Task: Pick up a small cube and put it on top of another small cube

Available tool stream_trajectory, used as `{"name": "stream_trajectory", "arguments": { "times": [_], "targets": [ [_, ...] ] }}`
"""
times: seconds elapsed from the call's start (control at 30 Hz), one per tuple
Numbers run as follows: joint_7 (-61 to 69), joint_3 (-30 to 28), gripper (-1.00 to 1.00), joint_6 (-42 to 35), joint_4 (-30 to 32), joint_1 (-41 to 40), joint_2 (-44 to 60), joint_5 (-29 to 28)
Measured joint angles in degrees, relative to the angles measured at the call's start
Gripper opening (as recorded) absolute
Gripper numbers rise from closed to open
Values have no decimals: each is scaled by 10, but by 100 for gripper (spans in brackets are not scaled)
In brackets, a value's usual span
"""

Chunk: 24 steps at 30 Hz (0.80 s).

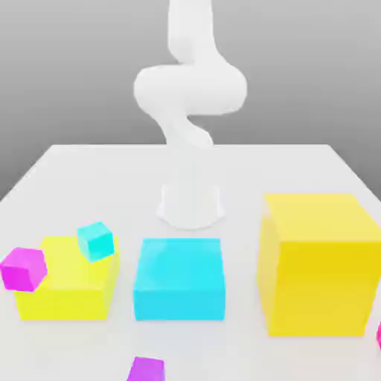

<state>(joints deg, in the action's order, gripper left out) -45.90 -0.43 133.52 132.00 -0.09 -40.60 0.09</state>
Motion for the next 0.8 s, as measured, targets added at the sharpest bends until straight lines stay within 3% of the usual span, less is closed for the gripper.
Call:
{"name": "stream_trajectory", "arguments": {
  "times": [0.8],
  "targets": [
    [6, -32, 0, 168, 21, -23, 502, 24]
  ]
}}
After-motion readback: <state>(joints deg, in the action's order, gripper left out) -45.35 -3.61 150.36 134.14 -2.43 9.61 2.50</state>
